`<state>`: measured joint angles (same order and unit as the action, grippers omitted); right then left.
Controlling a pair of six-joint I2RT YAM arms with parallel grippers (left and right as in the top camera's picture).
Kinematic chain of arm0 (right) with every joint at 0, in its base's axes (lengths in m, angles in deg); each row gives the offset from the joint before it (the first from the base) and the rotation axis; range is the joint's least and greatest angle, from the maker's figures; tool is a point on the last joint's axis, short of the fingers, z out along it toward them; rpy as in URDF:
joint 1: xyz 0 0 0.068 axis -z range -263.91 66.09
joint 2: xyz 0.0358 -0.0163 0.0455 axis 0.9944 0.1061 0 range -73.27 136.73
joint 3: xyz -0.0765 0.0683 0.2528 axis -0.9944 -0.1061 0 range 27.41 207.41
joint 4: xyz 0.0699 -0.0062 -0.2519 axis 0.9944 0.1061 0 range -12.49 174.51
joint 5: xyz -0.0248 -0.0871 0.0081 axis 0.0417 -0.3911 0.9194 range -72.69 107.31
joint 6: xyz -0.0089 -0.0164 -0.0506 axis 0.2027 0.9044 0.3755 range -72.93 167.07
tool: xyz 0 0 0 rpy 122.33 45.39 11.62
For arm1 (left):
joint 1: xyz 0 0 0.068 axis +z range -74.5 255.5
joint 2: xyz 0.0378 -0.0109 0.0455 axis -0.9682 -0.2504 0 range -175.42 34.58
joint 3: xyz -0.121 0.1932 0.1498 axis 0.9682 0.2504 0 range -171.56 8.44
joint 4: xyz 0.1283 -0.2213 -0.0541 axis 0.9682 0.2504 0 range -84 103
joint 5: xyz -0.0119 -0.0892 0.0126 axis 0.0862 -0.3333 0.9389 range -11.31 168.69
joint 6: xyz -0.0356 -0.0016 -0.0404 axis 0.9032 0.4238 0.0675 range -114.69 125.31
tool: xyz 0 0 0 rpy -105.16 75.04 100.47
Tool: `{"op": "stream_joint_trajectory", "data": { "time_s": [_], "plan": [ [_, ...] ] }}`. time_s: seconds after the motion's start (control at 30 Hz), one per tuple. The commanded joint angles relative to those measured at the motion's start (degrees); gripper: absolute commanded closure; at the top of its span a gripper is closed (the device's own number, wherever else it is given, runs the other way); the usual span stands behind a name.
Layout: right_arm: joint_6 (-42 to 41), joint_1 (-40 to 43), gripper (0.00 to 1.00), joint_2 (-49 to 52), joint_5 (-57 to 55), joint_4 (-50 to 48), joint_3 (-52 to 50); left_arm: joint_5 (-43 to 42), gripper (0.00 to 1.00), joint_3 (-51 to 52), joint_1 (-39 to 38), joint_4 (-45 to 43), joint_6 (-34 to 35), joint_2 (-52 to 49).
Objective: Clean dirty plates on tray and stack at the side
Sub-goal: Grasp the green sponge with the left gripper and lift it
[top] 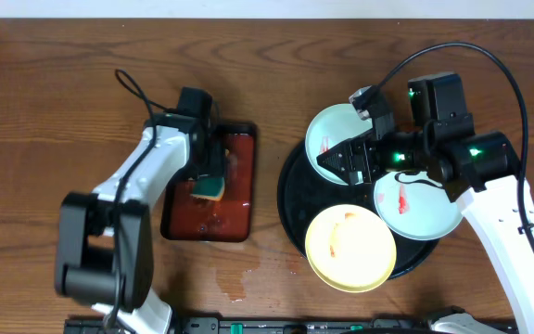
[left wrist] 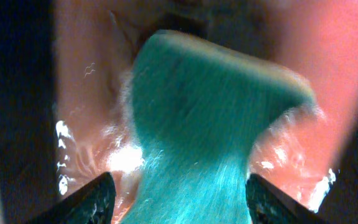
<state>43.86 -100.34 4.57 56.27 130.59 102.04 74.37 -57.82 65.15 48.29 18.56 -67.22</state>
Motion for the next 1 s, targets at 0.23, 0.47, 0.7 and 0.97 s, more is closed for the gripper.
{"op": "stream_joint_trajectory", "data": {
  "time_s": [0.23, 0.47, 0.7, 0.97],
  "plan": [
    [0.5, -0.5, 0.28, 0.1, -1.4, 0.2, 0.6, 0.3, 0.37, 6.7, 0.0, 0.6, 2.3, 1.9],
    [0.5, -0.5, 0.28, 0.1, -1.4, 0.4, 0.6, 0.3, 0.92, 13.0, 0.0, -8.3, 2.3, 1.8],
    [0.5, -0.5, 0.01, 0.1, -1.4, 2.5, 0.6, 0.3, 0.76, 7.8, 0.0, -1.7, 1.9, 3.0],
    [0.5, -0.6, 0.14, 0.1, -3.2, 4.0, 0.6, 0.3, 0.4, 2.6, 0.0, 3.7, 1.8, 6.0]
  ]
}}
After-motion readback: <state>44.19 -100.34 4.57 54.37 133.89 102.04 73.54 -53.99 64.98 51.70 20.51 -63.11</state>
